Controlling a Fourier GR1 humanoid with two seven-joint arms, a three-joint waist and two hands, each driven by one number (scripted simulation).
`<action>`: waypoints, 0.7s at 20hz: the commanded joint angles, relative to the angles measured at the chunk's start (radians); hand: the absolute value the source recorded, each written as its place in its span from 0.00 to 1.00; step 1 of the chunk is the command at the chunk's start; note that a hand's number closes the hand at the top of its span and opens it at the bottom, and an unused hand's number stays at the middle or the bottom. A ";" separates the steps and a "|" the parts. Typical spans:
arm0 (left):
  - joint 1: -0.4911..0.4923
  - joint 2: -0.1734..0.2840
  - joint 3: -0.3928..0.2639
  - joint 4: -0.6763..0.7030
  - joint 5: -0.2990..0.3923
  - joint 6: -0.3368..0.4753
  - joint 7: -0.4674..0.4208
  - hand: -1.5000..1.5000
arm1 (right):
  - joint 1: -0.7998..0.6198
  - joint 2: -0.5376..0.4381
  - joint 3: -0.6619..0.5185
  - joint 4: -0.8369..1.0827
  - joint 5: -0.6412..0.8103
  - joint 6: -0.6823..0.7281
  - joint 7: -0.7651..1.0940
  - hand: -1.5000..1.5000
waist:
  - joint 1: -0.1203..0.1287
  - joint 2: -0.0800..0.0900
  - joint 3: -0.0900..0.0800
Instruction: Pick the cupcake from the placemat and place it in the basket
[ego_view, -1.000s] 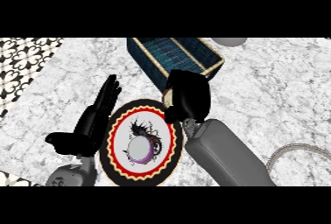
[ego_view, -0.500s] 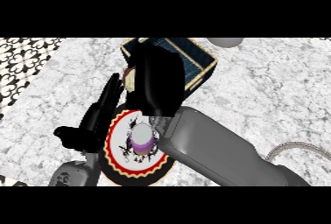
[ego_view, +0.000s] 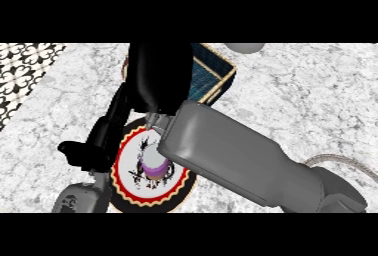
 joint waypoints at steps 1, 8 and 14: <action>-0.010 0.021 0.040 0.022 0.005 0.007 -0.001 0.50 | -0.116 0.012 0.021 0.077 -0.030 0.015 0.260 1.00 | -0.035 0.000 0.000; 0.049 0.015 0.032 -0.014 0.010 0.005 -0.025 0.50 | -0.172 0.011 0.045 0.156 -0.062 -0.058 0.300 1.00 | -0.065 -0.003 0.003; 0.036 0.028 0.075 0.001 0.023 0.014 -0.035 0.50 | -0.206 0.011 0.058 0.209 -0.097 -0.079 0.294 1.00 | -0.101 0.000 0.005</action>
